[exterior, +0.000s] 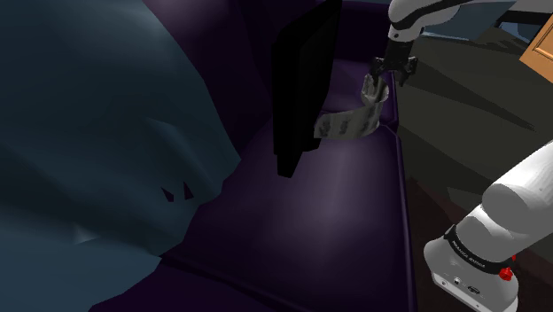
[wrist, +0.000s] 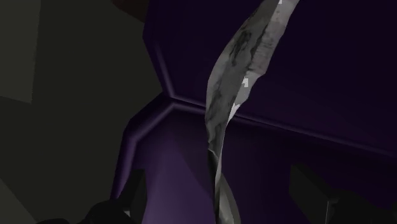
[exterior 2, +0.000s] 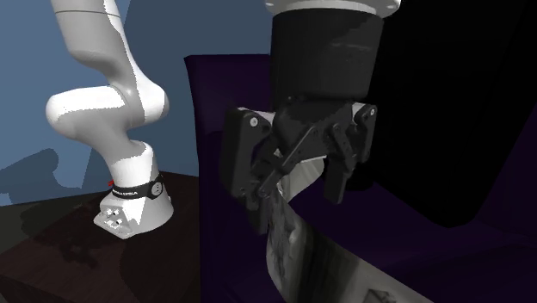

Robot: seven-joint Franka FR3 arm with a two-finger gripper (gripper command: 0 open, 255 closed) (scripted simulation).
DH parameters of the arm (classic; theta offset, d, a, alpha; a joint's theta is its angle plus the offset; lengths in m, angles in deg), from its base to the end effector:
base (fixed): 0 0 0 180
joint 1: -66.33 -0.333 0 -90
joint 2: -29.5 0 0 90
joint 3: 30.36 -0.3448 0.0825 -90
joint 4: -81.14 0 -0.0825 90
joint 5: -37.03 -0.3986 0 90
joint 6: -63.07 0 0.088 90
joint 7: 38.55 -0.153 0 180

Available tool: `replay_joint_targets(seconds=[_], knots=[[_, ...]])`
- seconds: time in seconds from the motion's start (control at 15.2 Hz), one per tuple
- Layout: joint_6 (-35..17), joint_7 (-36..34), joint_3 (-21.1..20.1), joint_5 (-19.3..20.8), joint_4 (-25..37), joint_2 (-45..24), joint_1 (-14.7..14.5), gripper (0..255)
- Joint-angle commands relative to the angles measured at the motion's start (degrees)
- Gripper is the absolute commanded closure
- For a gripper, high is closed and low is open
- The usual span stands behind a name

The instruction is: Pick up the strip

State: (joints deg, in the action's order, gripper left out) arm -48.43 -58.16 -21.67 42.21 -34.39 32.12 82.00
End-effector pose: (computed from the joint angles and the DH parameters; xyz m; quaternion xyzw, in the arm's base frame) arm 0.4970 -0.2367 0.4470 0.9328 -0.3580 -0.0141 0.0378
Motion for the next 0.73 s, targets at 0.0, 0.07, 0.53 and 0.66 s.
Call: replay_joint_targets(seconds=[0.0, 0.07, 0.53, 0.66], knots=[[-1.4, -0.2, 0.1, 0.0, -0.8, -0.7, 0.1, 0], [-2.2, -0.2, 0.1, 0.0, -1.4, -0.9, 0.1, 0], [-4.2, -0.3, 0.1, 0.0, -2.8, -1.4, 0.1, 255], [-4.2, -0.3, 0.1, 0.0, -2.8, -1.4, 0.1, 255]])
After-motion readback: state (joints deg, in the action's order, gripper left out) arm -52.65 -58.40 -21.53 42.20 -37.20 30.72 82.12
